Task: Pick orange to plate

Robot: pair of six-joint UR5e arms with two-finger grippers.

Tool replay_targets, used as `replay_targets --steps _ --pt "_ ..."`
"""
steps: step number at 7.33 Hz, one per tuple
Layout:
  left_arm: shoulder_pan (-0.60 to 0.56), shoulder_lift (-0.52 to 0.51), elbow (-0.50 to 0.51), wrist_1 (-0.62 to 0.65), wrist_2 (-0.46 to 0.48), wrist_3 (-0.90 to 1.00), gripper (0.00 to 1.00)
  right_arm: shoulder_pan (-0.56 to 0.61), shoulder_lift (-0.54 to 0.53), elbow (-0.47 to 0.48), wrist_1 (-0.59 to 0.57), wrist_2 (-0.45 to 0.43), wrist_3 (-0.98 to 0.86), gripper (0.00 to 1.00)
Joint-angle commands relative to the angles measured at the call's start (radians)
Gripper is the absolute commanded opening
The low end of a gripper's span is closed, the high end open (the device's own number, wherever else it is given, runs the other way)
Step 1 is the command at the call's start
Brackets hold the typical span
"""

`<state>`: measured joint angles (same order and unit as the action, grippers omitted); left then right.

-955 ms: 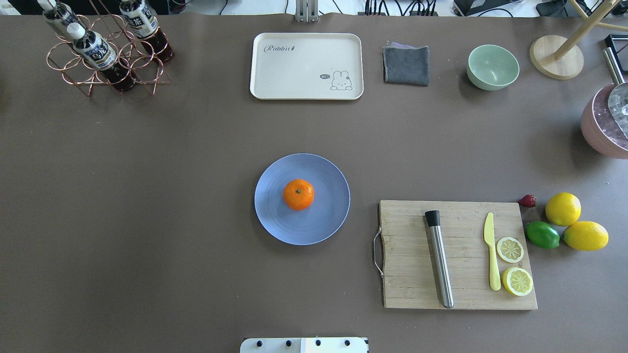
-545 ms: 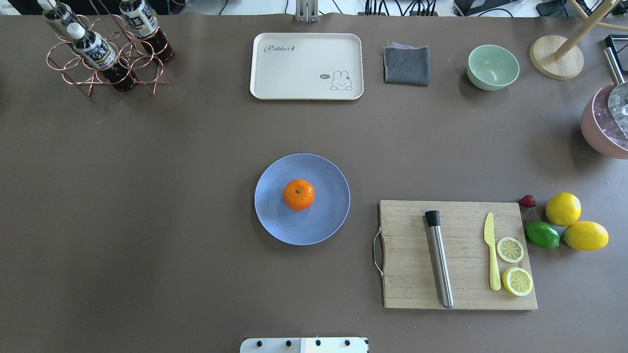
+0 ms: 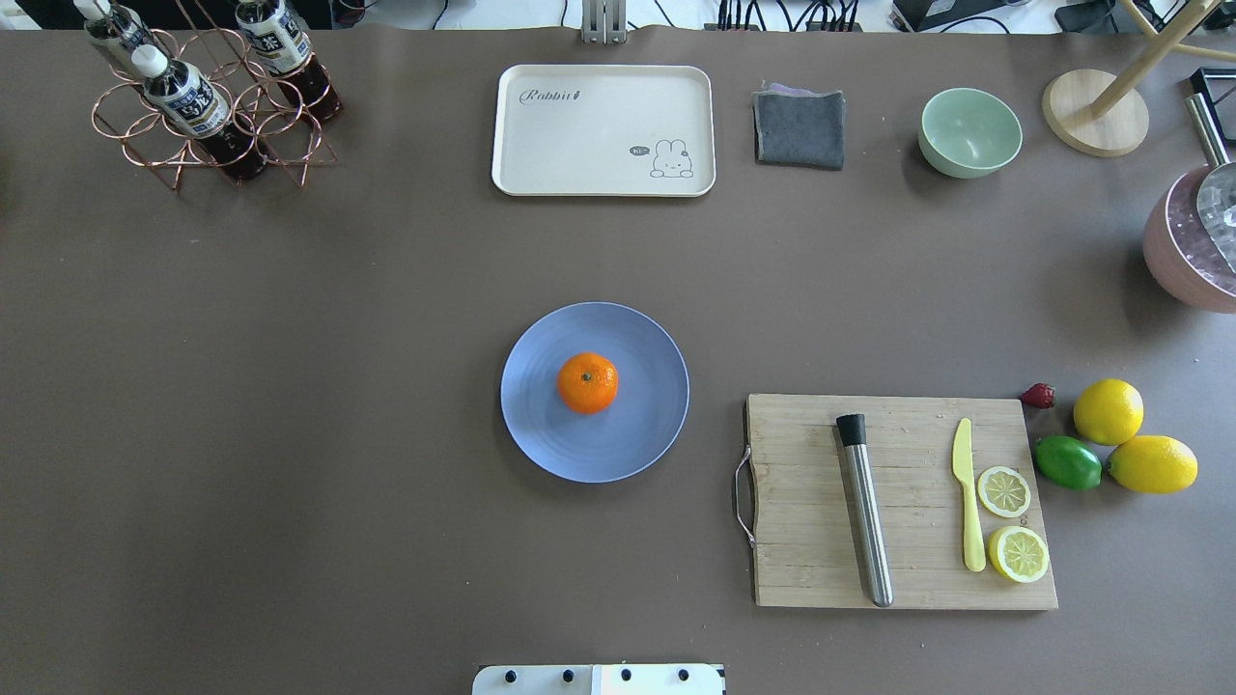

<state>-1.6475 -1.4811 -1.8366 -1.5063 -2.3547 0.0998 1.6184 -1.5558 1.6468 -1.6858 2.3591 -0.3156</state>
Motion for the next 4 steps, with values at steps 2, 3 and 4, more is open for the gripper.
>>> replay_targets --steps 2,3,4 --pt "0.0 0.001 -0.001 0.0 0.0 0.0 0.97 0.0 -0.007 0.005 0.0 0.002 0.001 1.0" --pt "0.0 0.001 -0.004 0.0 0.0 0.0 0.97 0.0 -0.007 0.005 0.0 0.0 0.001 1.0" --pt "0.0 0.001 -0.004 0.0 0.0 -0.002 0.98 0.0 -0.007 0.005 0.0 0.002 0.001 1.0"
